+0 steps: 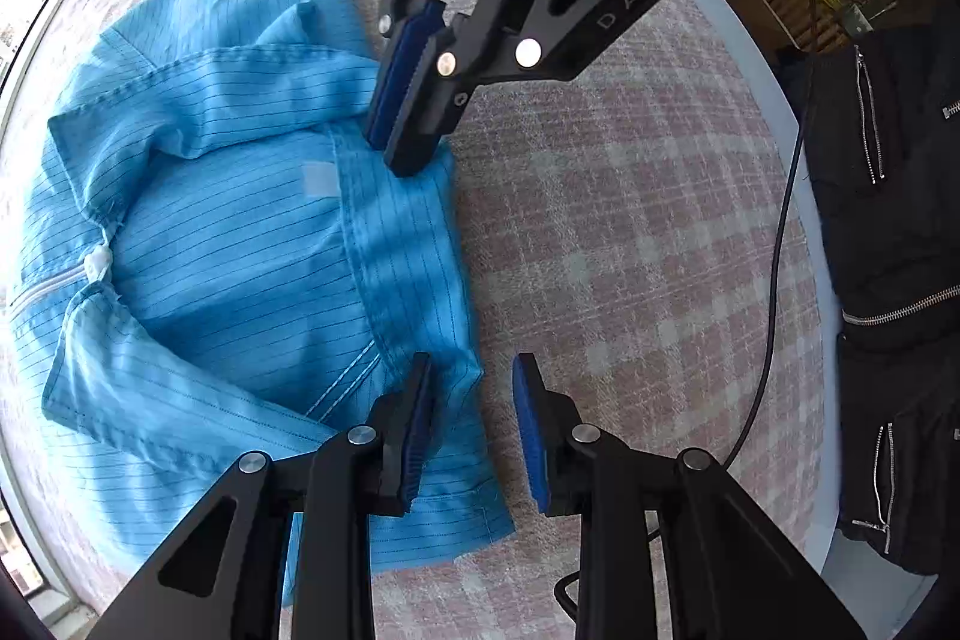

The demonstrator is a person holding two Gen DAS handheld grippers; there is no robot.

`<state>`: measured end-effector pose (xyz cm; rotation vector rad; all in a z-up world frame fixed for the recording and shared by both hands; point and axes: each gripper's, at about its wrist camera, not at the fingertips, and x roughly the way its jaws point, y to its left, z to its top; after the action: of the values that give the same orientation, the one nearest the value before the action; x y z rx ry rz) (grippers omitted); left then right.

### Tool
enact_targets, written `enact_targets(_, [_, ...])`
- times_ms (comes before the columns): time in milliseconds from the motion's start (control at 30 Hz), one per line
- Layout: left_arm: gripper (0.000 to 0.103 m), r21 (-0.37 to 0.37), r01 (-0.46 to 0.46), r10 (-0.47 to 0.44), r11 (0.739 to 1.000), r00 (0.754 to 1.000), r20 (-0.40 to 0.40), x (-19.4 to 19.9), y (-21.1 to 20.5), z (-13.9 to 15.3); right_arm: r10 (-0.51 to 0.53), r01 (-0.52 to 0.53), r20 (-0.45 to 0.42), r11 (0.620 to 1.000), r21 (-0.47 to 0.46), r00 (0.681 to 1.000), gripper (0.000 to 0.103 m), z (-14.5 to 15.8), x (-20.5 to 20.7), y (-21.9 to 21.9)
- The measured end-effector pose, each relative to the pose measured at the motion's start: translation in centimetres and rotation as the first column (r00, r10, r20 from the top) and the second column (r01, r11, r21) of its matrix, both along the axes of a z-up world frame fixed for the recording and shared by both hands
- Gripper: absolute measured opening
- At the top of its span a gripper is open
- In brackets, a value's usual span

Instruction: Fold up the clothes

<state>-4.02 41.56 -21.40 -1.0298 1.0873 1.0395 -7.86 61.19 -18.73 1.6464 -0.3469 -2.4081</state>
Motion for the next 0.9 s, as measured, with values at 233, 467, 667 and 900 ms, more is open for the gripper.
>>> enact_targets(233, [0.040,0.151,-0.167,0.172,0.974,0.985,-0.021,-4.3,-2.9,4.9,-0.120,0.119,-0.175,0.993,-0.018,0.977,0.012,6.0,-0.5,4.0])
enact_targets(467, [0.043,0.220,-0.351,0.352,0.910,0.935,0.035,-14.5,-3.3,4.8,-0.128,0.133,-0.118,0.991,0.034,0.985,0.017,4.3,-7.1,7.0])
enact_targets(667, [0.044,0.211,-0.428,0.427,0.879,0.903,0.053,-14.0,-3.3,2.3,-0.144,0.154,-0.103,0.983,0.096,0.984,0.017,3.8,-7.4,6.5])
enact_targets(900, [0.078,0.439,-0.613,0.683,0.657,0.730,-0.002,-10.9,-9.0,8.7,-0.305,0.351,-0.283,0.928,0.128,0.909,0.083,9.5,-0.9,5.2])
